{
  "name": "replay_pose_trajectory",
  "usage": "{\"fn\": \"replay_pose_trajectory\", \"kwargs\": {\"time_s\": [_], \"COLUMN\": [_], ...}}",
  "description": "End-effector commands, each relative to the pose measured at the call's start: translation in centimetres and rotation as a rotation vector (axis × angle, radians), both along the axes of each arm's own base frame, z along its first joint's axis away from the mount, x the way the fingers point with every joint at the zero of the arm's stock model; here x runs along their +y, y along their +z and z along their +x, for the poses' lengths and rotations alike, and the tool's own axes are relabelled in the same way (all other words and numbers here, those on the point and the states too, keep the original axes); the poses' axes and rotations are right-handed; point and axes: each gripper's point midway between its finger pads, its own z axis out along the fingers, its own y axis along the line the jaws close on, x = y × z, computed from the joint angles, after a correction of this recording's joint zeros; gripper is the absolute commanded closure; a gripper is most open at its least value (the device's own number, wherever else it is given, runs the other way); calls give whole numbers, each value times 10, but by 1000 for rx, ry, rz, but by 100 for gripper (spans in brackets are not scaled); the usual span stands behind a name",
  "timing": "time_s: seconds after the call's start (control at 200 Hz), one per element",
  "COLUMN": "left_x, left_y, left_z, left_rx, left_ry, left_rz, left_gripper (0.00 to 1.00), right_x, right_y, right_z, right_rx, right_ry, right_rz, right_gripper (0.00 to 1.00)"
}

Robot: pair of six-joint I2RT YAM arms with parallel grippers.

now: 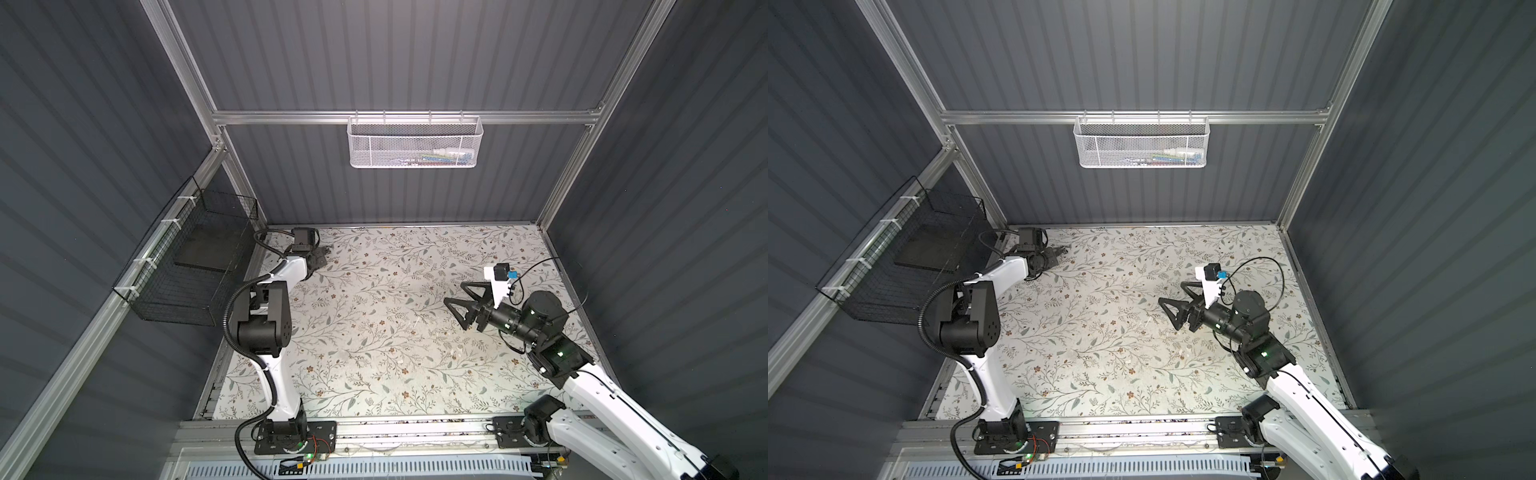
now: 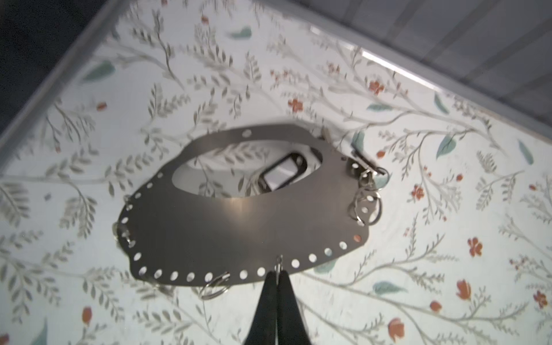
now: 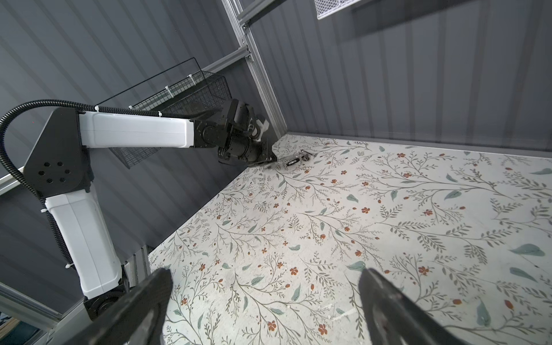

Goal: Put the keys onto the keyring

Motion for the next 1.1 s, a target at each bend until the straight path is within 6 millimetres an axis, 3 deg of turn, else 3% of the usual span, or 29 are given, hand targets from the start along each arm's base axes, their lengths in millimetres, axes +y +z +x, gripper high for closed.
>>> {"fn": "replay_pose_trajectory", "kwargs": {"time_s": [0.0, 0.225, 0.43, 0.72, 0.826, 1.091], "left_x": [-11, -36, -88, -143, -165, -254], "left_y": [4, 2, 0, -8, -2, 3], "left_z": [-21, -62, -106, -173, -191, -243], "left_rx": [9, 22, 60, 109, 106, 113], "left_ry": [32, 10, -67, -94, -128, -306], "left_rz": [-128, -269, -298, -385, -373, -345], "left_gripper": [100, 100, 100, 100, 100, 100], "right_x": [-2, -4, -4, -5, -5, -13], "right_y": [8, 10, 12, 12, 11, 8], "right_z": [-4, -8, -10, -8, -7, 0], "right_rx": [-31, -48, -52, -55, -53, -53], "right_ry": [6, 4, 12, 2, -3, -70], "right_rz": [23, 41, 50, 51, 50, 25], "right_gripper": [1, 1, 1, 1, 1, 1]}}
